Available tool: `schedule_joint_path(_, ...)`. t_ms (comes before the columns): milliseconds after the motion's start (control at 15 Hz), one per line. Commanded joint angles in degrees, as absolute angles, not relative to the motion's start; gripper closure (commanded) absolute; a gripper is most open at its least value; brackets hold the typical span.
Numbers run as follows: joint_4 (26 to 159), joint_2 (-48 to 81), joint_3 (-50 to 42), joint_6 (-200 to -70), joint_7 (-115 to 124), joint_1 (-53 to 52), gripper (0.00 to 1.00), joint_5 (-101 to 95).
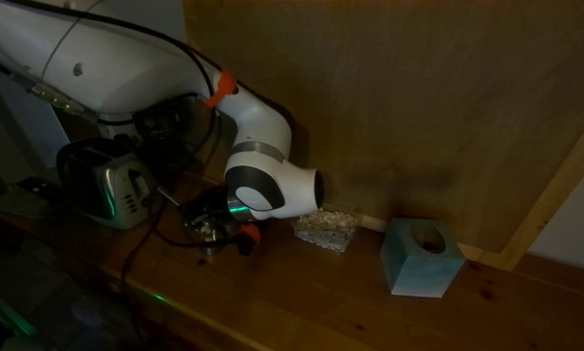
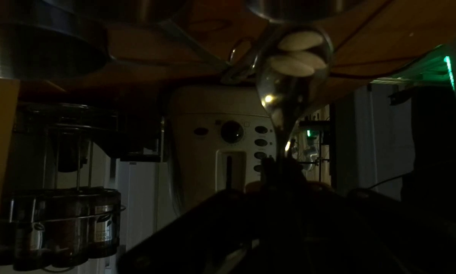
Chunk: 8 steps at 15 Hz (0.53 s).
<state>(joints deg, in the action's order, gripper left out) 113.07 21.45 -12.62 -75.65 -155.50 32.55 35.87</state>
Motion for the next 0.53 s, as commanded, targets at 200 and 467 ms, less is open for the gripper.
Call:
schedule_joint_path(200,111.7,23.1,-12.3,-72.5,-157.0,33.5,0.98,35.3)
schedule_joint_path(467,111.5,24.2,-14.0,-73.3,-157.0,31.7,0.98,36.2)
